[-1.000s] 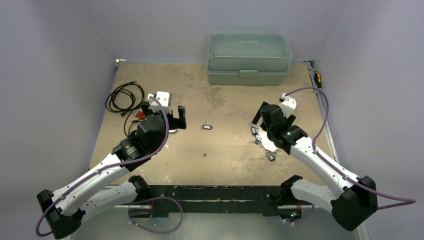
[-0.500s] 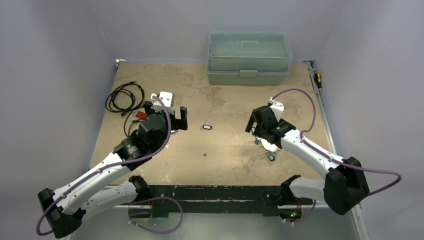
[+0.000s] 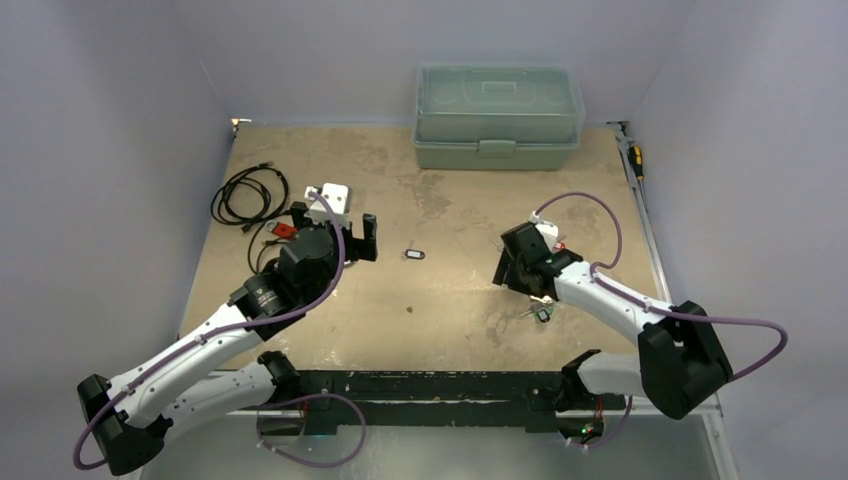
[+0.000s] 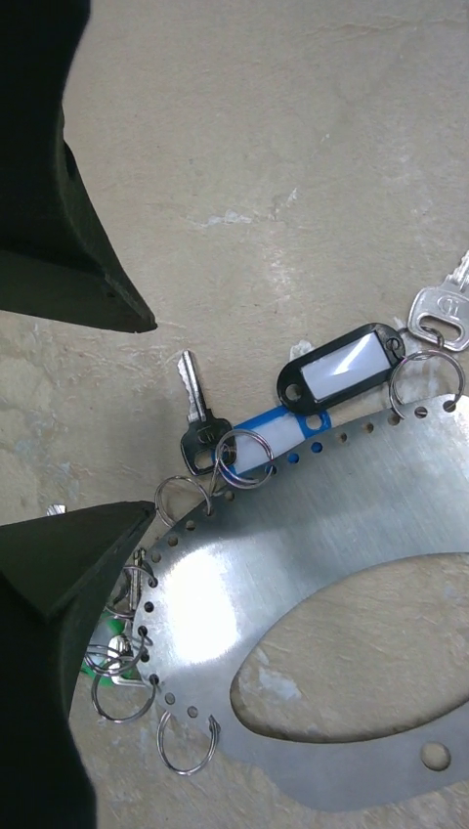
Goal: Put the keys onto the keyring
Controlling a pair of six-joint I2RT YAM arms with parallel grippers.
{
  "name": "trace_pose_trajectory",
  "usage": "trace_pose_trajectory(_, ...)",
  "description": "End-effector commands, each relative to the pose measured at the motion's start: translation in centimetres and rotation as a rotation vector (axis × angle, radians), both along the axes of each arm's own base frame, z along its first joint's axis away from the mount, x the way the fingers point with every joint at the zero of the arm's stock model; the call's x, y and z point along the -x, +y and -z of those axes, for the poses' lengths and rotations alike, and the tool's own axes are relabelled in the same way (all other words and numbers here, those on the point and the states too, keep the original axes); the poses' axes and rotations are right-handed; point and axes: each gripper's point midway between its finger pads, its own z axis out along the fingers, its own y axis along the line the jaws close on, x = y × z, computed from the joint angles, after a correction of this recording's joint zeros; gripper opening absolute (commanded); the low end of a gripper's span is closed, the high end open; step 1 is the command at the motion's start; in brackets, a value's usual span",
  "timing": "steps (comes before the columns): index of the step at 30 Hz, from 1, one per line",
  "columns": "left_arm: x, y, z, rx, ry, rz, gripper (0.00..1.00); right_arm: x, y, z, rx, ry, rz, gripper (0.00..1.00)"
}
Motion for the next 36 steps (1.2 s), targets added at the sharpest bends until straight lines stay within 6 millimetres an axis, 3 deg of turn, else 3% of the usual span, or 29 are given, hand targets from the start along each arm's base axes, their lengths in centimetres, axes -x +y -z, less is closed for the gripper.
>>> trace_pose_trajectory(1,-0.3,-0.3,-0.8,0.020,-0.025,0.010,0.99,-0.1,0.6,0.7,-0.019,0.018,-0.013,0.63)
trace_pose_trajectory(7,-0.2,-0.2,-0.9,0.020,-0.028,0.007,0.99,-0.5,0.4,0.9,0.011,0.012,-0.018,0.56)
trace_pose_trajectory(19,-0.2,-0.3,-0.8,0.019,-0.027,0.013,0.99,-0.7,-0.6,2.0,0.084,0.039,-0.001,0.56)
trace_pose_trajectory(30,-0.2,-0.4,-0.9,0.021,-0.030,0.018,0.99,-1.6,-0.9,-0.7,0.082,-0.043,-0.003,0.58)
trace_pose_trajectory(36,-0.2,-0.4,-0.9,0.021,-0.030,0.019,0.99,-1.3,-0.9,0.9,0.099,-0.001,-0.003,0.58)
